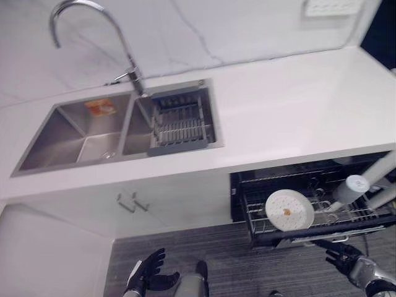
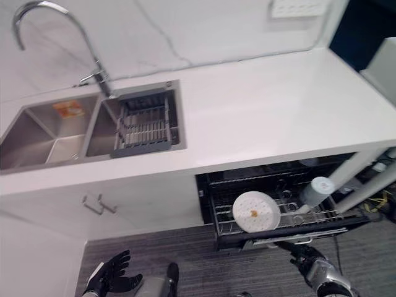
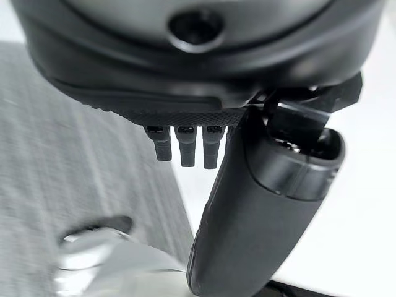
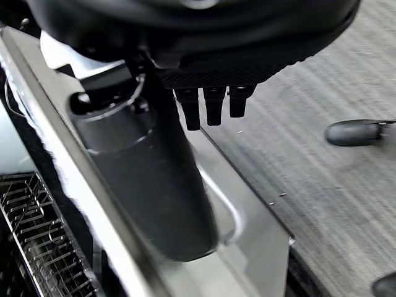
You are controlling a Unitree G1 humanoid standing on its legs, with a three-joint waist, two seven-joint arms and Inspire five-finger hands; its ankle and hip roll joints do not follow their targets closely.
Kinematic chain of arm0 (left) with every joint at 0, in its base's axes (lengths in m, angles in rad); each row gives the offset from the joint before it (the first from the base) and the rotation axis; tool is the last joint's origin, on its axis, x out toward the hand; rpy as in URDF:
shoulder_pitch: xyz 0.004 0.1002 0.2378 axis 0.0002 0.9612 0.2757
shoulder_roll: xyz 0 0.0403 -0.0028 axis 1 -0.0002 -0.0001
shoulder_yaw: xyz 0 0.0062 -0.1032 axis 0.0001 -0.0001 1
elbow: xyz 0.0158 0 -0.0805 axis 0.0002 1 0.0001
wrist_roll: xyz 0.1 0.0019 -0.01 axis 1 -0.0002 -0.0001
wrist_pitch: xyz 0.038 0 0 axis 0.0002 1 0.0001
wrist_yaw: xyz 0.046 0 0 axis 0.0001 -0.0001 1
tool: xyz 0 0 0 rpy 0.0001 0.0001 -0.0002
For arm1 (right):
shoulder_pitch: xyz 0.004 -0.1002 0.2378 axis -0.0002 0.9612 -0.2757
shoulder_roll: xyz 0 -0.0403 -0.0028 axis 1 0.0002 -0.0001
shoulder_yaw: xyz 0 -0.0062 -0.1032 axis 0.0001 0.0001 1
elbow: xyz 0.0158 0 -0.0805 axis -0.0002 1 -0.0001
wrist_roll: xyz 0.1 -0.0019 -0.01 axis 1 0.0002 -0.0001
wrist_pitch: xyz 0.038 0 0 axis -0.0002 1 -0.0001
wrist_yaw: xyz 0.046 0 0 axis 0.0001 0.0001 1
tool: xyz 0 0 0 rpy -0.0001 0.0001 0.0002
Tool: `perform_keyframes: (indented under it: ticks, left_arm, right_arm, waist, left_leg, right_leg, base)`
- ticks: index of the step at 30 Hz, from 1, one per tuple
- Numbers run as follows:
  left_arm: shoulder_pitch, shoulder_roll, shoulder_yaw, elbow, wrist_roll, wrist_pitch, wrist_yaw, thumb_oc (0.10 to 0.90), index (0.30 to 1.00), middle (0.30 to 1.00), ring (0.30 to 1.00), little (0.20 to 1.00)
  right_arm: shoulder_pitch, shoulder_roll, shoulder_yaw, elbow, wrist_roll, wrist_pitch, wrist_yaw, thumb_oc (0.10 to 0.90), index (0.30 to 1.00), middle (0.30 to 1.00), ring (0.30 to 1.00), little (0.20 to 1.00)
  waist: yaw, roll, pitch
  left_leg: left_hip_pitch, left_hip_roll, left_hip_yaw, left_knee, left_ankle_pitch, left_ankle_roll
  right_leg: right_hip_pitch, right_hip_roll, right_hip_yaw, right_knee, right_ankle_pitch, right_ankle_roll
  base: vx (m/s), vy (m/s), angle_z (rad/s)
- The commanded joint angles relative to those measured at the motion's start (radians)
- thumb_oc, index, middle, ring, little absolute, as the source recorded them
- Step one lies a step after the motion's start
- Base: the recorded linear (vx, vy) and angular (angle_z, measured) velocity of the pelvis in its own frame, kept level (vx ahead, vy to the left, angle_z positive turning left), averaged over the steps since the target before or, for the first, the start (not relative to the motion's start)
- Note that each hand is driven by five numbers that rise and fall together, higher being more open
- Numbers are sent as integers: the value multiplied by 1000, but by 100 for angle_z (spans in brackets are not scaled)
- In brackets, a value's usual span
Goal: Place the dishes in the dishwasher.
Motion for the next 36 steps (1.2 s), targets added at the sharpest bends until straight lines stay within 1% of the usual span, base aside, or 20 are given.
perform_keyframes:
  ticks: [1,2,5,7,8,10,13,15,18,19,20,22,23,24,26,28,30,33,35,36]
  left_arm:
    - [-86,40,-12,-83,-48,-39,11,800,900,900,900,900]
    - [-88,36,-17,-79,-46,-40,10,800,900,900,900,900]
    - [-102,28,-29,-66,-62,-32,25,800,900,900,900,900]
    - [-105,26,-24,-58,-82,-33,31,800,900,900,900,900]
    - [-102,28,-20,-57,-90,-34,33,800,900,900,900,900]
    - [-94,42,8,-44,-120,-31,11,800,900,900,900,900]
    - [-82,41,23,-29,-115,-44,-11,800,900,900,900,900]
    - [-67,44,36,-37,-126,-49,-27,800,900,900,900,900]
    - [-60,47,52,-54,-114,-50,-40,800,900,900,900,900]
    - [-57,51,56,-60,-106,-51,-43,800,900,900,900,900]
    - [-62,59,69,-66,-105,-50,-47,800,900,900,900,900]
    - [-65,63,82,-74,-101,-48,-44,800,900,900,900,900]
    - [-68,64,92,-76,-93,-50,-44,800,900,900,900,900]
    - [-74,65,109,-85,-83,-53,-46,800,900,900,900,900]
    - [-79,66,117,-90,-82,-51,-43,800,900,900,900,900]
    - [-85,61,136,-88,-76,-58,-44,800,900,900,900,900]
    - [-88,52,148,-88,-70,-61,-43,800,900,900,900,900]
    - [-101,47,163,-87,-44,-61,-58,800,900,900,900,900]
    - [-107,37,159,-79,-26,-61,-57,800,900,900,900,900]
    - [-108,35,157,-76,-19,-62,-58,800,900,900,900,900]
  right_arm:
    - [-249,10,11,-37,19,-95,31,800,900,900,900,900]
    - [-274,-5,17,-32,11,-95,30,800,900,900,900,900]
    - [-401,-85,33,15,-29,-90,27,800,900,900,900,900]
    - [-451,-124,48,32,-66,-99,21,800,900,900,900,900]
    - [-473,-142,54,33,-73,-102,14,800,900,900,900,900]
    - [-582,-214,75,57,-79,-145,-2,800,900,900,900,900]
    - [-649,-251,99,78,-86,-168,11,800,900,900,900,900]
    - [-664,-266,115,72,-100,-190,45,800,900,900,900,900]
    - [-643,-257,120,58,-116,-180,83,800,900,900,900,900]
    - [-622,-248,116,60,-117,-175,109,800,900,900,900,900]
    - [-568,-223,108,57,-125,-170,159,800,900,900,900,900]
    - [-511,-187,106,33,-112,-164,181,800,900,900,900,900]
    - [-455,-151,109,6,-126,-178,190,800,900,900,900,900]
    - [-352,-88,121,-61,-129,-178,191,800,900,900,900,900]
    - [-288,-42,130,-99,-122,-185,185,800,900,900,900,900]
    - [-177,46,150,-150,-123,-173,177,800,900,900,900,900]
    - [-86,110,160,-153,-174,-177,208,800,900,900,900,900]
    - [35,218,190,-85,-246,-240,210,800,900,900,900,900]
    - [78,260,196,-27,-265,-268,197,800,900,900,900,900]
    - [89,270,193,-13,-269,-267,196,800,900,900,900,900]
  waist:
    - [54,18,-8]
    - [62,25,-7]
    - [93,65,-3]
    - [104,80,-2]
    - [111,77,-3]
    - [136,89,5]
    - [150,86,10]
    - [160,74,9]
    - [163,51,11]
    - [163,40,13]
    - [160,20,22]
    - [153,6,30]
    - [146,-5,36]
    - [127,-13,48]
    - [114,-22,51]
    - [88,-39,56]
    - [67,-53,54]
    - [26,-76,43]
    - [3,-87,31]
    - [-4,-90,26]
  left_leg:
    - [-28,11,-16,110,-198,-12]
    - [-33,3,-26,110,-195,-11]
    - [-55,-28,-60,110,-181,-11]
    - [-62,-40,-68,110,-173,-11]
    - [-56,-45,-72,110,-188,-20]
    - [-69,-58,-79,110,-178,-22]
    - [-73,-63,-86,110,-173,-21]
    - [-78,-63,-92,110,-173,-20]
    - [-78,-58,-96,110,-172,-17]
    - [-80,-54,-97,110,-171,-16]
    - [-83,-42,-96,110,-168,-17]
    - [-86,-32,-91,110,-167,-17]
    - [-87,-24,-85,110,-165,-16]
    - [-104,-4,-70,110,-144,-7]
    - [-107,7,-59,110,-143,-5]
    - [-108,26,-34,110,-146,-3]
    - [-106,41,-12,110,-148,0]
    - [-92,74,28,110,-153,4]
    - [-77,91,47,110,-157,4]
    - [-73,96,52,110,-158,3]
  right_leg:
    - [18,-23,-31,21,-90,-3]
    - [23,-27,-34,21,-91,-4]
    - [43,-47,-52,21,-98,-12]
    - [57,-56,-63,21,-101,-14]
    - [71,-60,-55,21,-123,-9]
    - [93,-74,-76,21,-123,-13]
    - [108,-77,-93,21,-121,-14]
    - [111,-74,-96,21,-120,-13]
    - [109,-67,-94,21,-114,-11]
    - [107,-62,-90,21,-112,-10]
    - [100,-51,-84,21,-108,-8]
    - [91,-42,-75,21,-105,-6]
    - [83,-35,-65,21,-103,-3]
    - [57,-21,-61,21,-82,-6]
    - [46,-14,-48,21,-81,-4]
    - [23,-3,-21,21,-81,2]
    - [8,3,0,21,-80,9]
    - [-17,20,39,21,-86,21]
    - [-26,30,60,21,-92,27]
    - [-29,34,67,21,-94,27]
  base:
    - [76,89,53]
    - [117,130,53]
    - [128,153,52]
    - [147,85,62]
    - [197,55,68]
    - [163,58,65]
    - [70,4,40]
    - [40,-36,7]
    - [17,-71,-4]
    - [-43,-171,-13]
    - [-62,-177,-19]
    - [-82,-151,-19]
    - [-221,-151,-21]
    - [-214,-130,-32]
    - [-159,-109,-35]
    - [-135,-115,-23]
    - [-110,-87,-41]
    - [-140,-128,-39]
    - [-111,-115,-55]
    - [-87,-88,-67]
